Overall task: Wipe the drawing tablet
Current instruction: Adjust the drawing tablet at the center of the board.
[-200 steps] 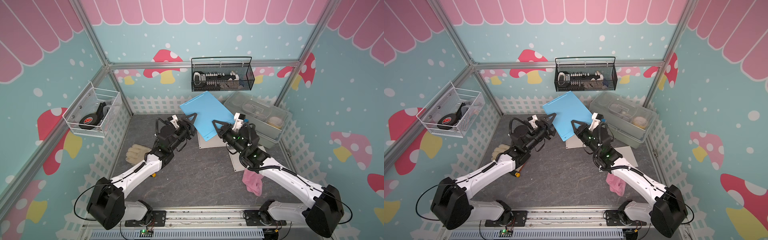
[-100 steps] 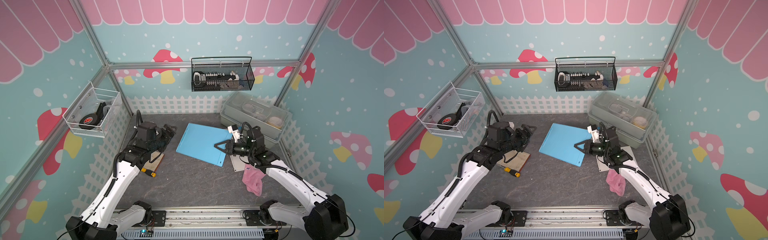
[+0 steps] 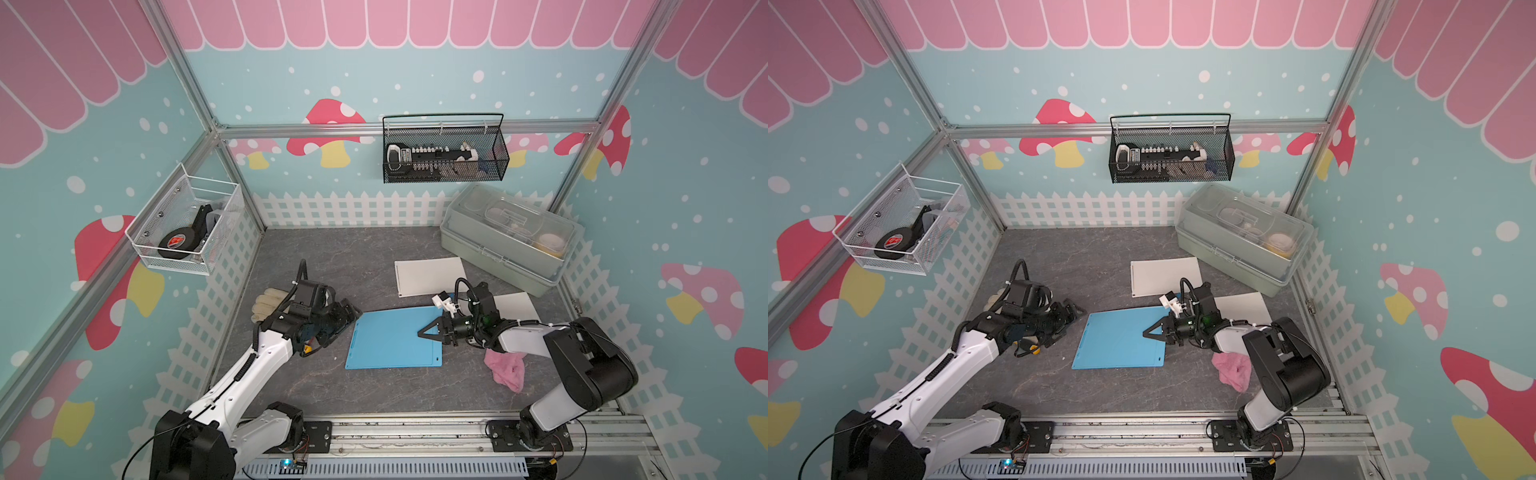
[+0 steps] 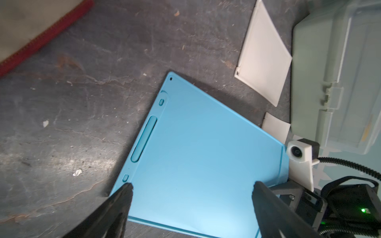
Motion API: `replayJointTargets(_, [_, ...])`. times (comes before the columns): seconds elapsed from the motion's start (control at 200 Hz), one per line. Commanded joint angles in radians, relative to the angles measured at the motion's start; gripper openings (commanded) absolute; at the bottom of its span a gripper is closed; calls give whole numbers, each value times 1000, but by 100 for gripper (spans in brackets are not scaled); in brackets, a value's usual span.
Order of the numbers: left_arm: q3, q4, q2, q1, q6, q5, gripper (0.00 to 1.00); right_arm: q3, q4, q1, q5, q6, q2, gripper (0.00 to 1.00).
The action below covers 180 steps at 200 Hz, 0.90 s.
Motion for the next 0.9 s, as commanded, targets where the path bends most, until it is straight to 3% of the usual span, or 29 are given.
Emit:
replayJointTargets(0.0, [-47,66,-9,0,2,18,90,33,162,6,-66,26,68,5])
replayJointTargets(0.125, [-89,77,-7,3,5,3,90,65,19,-6,-52,-103,120,19])
replayJointTargets(0.21, [-107,85,-1,5,8,-5,90,159,-434,-11,25,-411,123,31])
replayJointTargets(0.255, [-115,89,5,6,12,-7,90,193,-574,-15,78,-510,126,37])
replayJointTargets(0.405, [-117,94,32,10,37,-3,90,238,-733,-58,173,-584,122,45])
replayJointTargets(0.54, [-107,75,53,18,59,-13,90,361,-1003,-62,356,-711,114,55])
replayJointTargets(0.715, [-44,-5,118,17,108,-56,88,524,-1288,-63,699,-773,72,60])
replayJointTargets(0.896, [3,-46,156,5,141,-85,87,507,-1365,-65,1225,-614,-205,69])
